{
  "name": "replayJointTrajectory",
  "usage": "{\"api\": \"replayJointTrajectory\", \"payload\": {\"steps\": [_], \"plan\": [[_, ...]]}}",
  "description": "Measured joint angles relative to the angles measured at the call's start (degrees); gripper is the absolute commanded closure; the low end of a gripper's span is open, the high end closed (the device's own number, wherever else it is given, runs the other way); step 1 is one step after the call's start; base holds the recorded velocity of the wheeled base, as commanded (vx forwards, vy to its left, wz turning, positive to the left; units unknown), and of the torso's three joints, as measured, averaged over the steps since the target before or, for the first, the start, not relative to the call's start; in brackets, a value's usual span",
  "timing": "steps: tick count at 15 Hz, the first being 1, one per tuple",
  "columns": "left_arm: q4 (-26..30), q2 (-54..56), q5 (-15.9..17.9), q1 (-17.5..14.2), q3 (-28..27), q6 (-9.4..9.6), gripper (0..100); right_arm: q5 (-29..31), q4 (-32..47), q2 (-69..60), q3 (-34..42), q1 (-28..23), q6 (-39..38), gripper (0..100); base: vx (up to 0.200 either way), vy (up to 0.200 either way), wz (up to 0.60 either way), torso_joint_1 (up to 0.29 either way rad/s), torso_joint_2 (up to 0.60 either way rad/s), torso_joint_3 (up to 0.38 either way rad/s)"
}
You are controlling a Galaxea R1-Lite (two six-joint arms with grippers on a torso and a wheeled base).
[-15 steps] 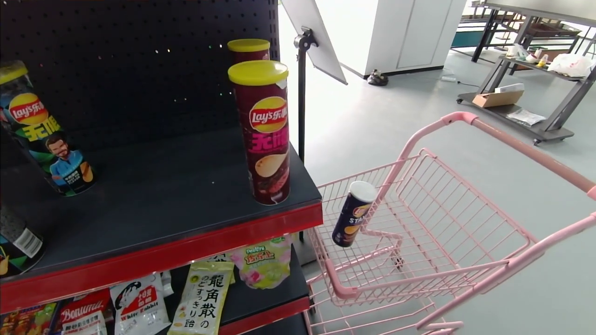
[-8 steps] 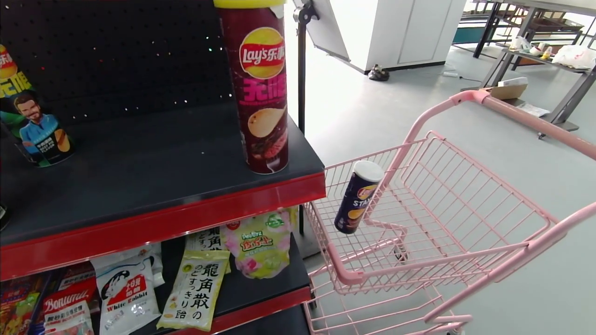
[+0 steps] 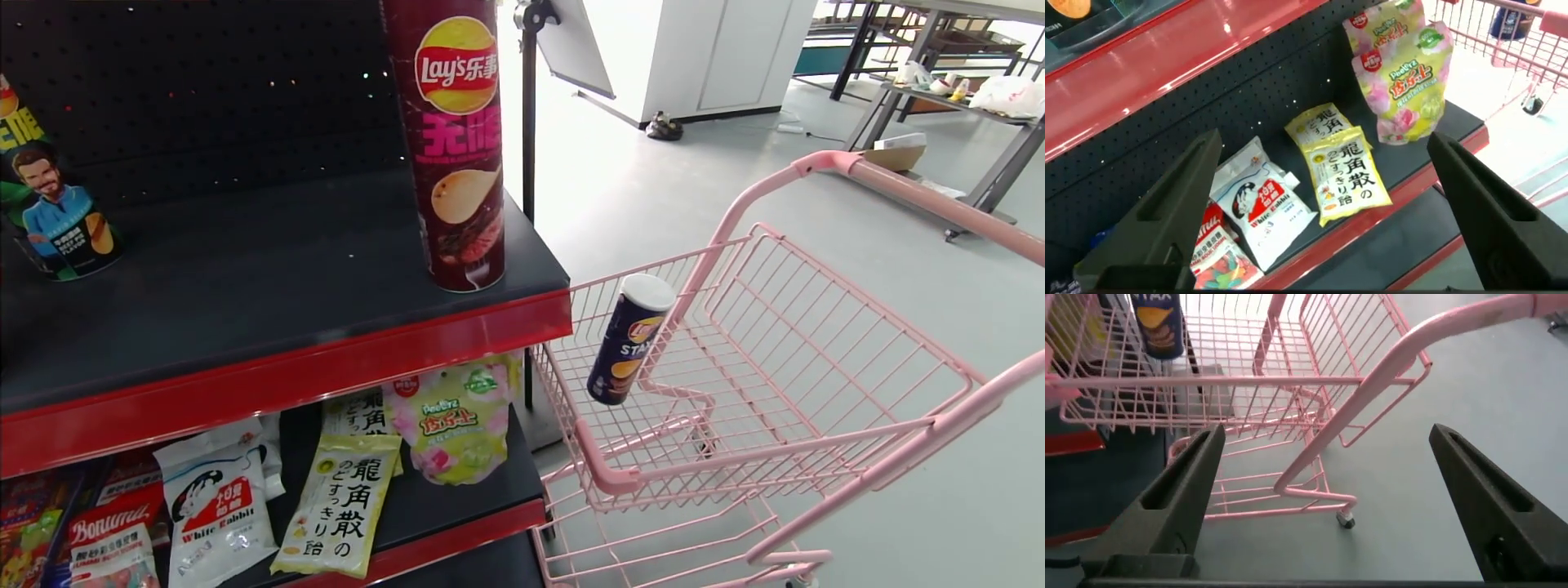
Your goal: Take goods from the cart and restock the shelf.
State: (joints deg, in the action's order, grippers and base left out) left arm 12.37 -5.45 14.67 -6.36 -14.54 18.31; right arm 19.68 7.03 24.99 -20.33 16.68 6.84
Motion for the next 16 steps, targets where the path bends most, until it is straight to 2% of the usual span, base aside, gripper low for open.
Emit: {"api": "replayJointTrajectory", "payload": {"steps": [2, 5, 6, 8, 13, 16], "plan": [[0.0, 0.0, -1.9, 0.0, -0.1, -0.50, 0, -0.1, -11.4, 12.0, -3.6, -0.1, -1.8, 0, 0.000, 0.000, 0.00, 0.000, 0.00, 0.000], [-0.4, 0.0, -5.8, 0.0, -1.1, -4.92, 0, -3.3, -29.4, 31.7, -6.3, 0.1, -5.0, 0, 0.000, 0.000, 0.00, 0.000, 0.00, 0.000], [-0.3, 0.0, -7.0, 0.0, -1.6, -5.56, 0, -5.1, -33.6, 37.4, -7.0, 0.2, -5.9, 0, 0.000, 0.000, 0.00, 0.000, 0.00, 0.000], [-0.1, -0.5, -9.3, -0.3, -2.3, -5.91, 0, -10.3, -38.1, 47.2, -8.6, 0.3, -7.1, 0, 0.000, 0.000, 0.00, 0.000, 0.00, 0.000], [0.0, -1.2, -10.3, -0.5, -2.0, -5.83, 0, -18.2, -52.5, 65.6, -10.7, 0.5, -8.1, 0, 0.000, 0.000, 0.00, 0.000, 0.00, 0.000], [0.0, -1.3, -10.5, -0.5, -2.1, -5.32, 0, -21.4, -54.6, 72.9, -13.0, 0.5, -9.5, 0, 0.000, 0.000, 0.00, 0.000, 0.00, 0.000]]}}
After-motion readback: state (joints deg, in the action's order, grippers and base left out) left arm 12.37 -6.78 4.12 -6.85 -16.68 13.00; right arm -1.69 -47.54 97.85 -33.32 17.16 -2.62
